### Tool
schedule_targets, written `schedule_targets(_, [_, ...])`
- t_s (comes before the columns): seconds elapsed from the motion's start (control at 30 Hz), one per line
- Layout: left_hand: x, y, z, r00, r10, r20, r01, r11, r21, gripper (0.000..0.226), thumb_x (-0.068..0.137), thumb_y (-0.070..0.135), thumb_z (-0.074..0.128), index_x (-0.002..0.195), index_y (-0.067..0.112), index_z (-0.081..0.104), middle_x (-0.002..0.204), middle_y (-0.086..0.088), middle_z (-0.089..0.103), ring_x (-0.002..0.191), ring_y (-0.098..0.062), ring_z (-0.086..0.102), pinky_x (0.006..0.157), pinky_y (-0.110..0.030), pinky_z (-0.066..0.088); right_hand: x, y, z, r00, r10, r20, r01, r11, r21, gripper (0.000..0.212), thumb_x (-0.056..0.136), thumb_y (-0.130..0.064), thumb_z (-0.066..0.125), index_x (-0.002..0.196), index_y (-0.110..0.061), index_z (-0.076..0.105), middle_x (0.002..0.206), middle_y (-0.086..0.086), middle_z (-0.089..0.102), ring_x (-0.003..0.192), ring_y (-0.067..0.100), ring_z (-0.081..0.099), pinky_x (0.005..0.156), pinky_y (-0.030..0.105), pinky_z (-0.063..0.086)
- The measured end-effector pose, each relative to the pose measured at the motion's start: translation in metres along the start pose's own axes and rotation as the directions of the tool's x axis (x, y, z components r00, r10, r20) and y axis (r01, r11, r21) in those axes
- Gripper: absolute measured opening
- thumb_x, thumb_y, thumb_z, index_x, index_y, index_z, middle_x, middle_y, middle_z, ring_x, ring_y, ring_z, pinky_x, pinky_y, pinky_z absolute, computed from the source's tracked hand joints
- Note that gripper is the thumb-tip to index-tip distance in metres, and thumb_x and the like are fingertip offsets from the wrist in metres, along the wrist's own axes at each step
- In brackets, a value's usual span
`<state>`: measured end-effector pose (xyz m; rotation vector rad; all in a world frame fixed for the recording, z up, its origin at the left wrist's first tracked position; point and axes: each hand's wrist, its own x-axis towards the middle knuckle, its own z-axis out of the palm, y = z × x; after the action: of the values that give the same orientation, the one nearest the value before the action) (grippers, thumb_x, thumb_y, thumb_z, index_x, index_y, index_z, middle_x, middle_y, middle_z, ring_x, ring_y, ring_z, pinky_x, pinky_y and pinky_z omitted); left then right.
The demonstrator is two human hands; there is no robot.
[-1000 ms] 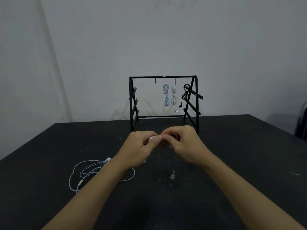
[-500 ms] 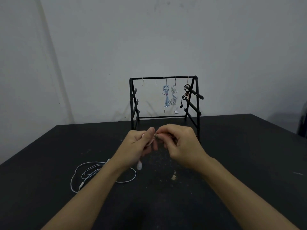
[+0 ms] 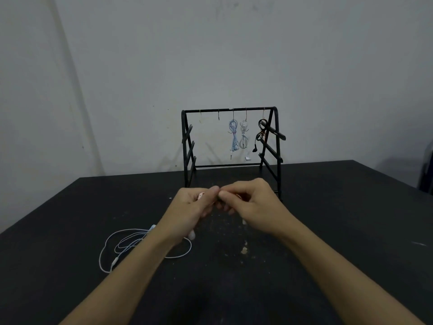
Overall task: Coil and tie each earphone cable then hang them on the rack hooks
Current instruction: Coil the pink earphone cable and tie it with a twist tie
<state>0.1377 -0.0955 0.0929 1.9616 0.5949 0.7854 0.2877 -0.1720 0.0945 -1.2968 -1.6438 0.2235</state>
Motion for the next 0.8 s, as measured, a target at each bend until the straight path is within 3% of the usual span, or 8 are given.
schedule_targets(0.07, [-0.001,0.002,0.001,0.994,0.102,-0.04,-0.096,0.987,0.129,0.048,0.094,0.036,0.046,0.069,-0.003,0.054,0.049,0.007,0.036,0.041,-0.006,0.031,0.038,-0.027,0.034,0.0,0.002,-0.001,0.999,0.033,-0.011,-0.033,0.999,0.004,0.015,0.084,-0.016,0.068,0.098,-0.014,0.075,0.081,-0.002,0.071,0.066,0.005,0.063,0.063,0.019,0.051])
schedule_targets(0.17, [0.001,0.004,0.003,0.988,0.144,-0.047,-0.13,0.967,0.218,0.046,0.096,0.033,0.043,0.063,0.003,0.053,0.047,0.008,0.041,0.042,-0.004,0.036,0.04,-0.028,0.039,-0.001,0.003,0.002,0.995,-0.02,-0.101,0.009,0.994,-0.11,0.014,0.081,-0.012,0.071,0.095,-0.012,0.075,0.085,-0.001,0.072,0.075,0.007,0.066,0.071,0.024,0.055])
schedule_targets(0.33, [0.003,0.009,-0.006,0.993,-0.018,0.119,0.025,0.998,-0.056,0.046,0.096,0.027,0.042,0.06,0.004,0.06,0.051,-0.005,0.05,0.043,-0.015,0.048,0.035,-0.023,0.043,-0.004,0.005,0.008,0.919,-0.391,-0.058,0.34,0.858,-0.385,0.01,0.08,0.0,0.064,0.085,-0.002,0.072,0.077,0.006,0.069,0.069,0.014,0.064,0.063,0.029,0.053])
schedule_targets(0.47, [0.0,0.018,-0.016,0.941,-0.092,0.324,0.177,0.954,-0.243,0.043,0.088,0.03,0.042,0.074,-0.004,0.064,0.049,-0.009,0.055,0.037,-0.013,0.051,0.033,-0.019,0.042,-0.013,0.005,0.009,0.822,-0.568,-0.042,0.472,0.72,-0.509,0.008,0.08,0.009,0.061,0.081,0.005,0.068,0.077,0.012,0.065,0.067,0.022,0.061,0.061,0.031,0.05])
schedule_targets(0.53, [-0.001,0.017,-0.017,0.918,-0.125,0.375,0.257,0.909,-0.328,0.044,0.084,0.032,0.043,0.066,-0.001,0.066,0.042,-0.007,0.051,0.031,-0.01,0.044,0.034,-0.019,0.042,-0.015,0.003,0.011,0.777,-0.628,-0.043,0.51,0.668,-0.541,0.01,0.078,0.012,0.061,0.082,0.007,0.068,0.076,0.014,0.064,0.062,0.024,0.058,0.057,0.032,0.049])
schedule_targets(0.63, [-0.003,0.012,-0.009,0.888,-0.188,0.419,0.402,0.76,-0.511,0.049,0.083,0.029,0.042,0.043,0.005,0.057,0.026,0.0,0.034,0.021,-0.006,0.027,0.031,-0.012,0.027,-0.012,0.0,0.016,0.722,-0.691,-0.037,0.551,0.607,-0.572,0.017,0.073,0.017,0.063,0.088,0.011,0.069,0.076,0.017,0.064,0.059,0.025,0.055,0.056,0.031,0.047])
schedule_targets(0.73, [-0.004,0.009,-0.002,0.851,-0.236,0.469,0.51,0.583,-0.633,0.05,0.081,0.023,0.038,0.033,0.009,0.045,0.021,0.005,0.025,0.018,-0.003,0.021,0.029,-0.009,0.018,-0.012,0.0,0.018,0.704,-0.71,0.002,0.576,0.57,-0.586,0.017,0.074,0.017,0.062,0.089,0.012,0.068,0.078,0.018,0.065,0.06,0.026,0.057,0.055,0.032,0.048])
schedule_targets(0.8, [-0.002,0.01,-0.002,0.829,-0.249,0.5,0.544,0.564,-0.621,0.05,0.081,0.021,0.037,0.032,0.01,0.044,0.021,0.006,0.024,0.018,-0.002,0.021,0.03,-0.009,0.016,-0.012,0.003,0.018,0.709,-0.705,0.021,0.578,0.564,-0.59,0.016,0.075,0.016,0.062,0.088,0.011,0.069,0.078,0.018,0.066,0.059,0.026,0.058,0.054,0.032,0.049])
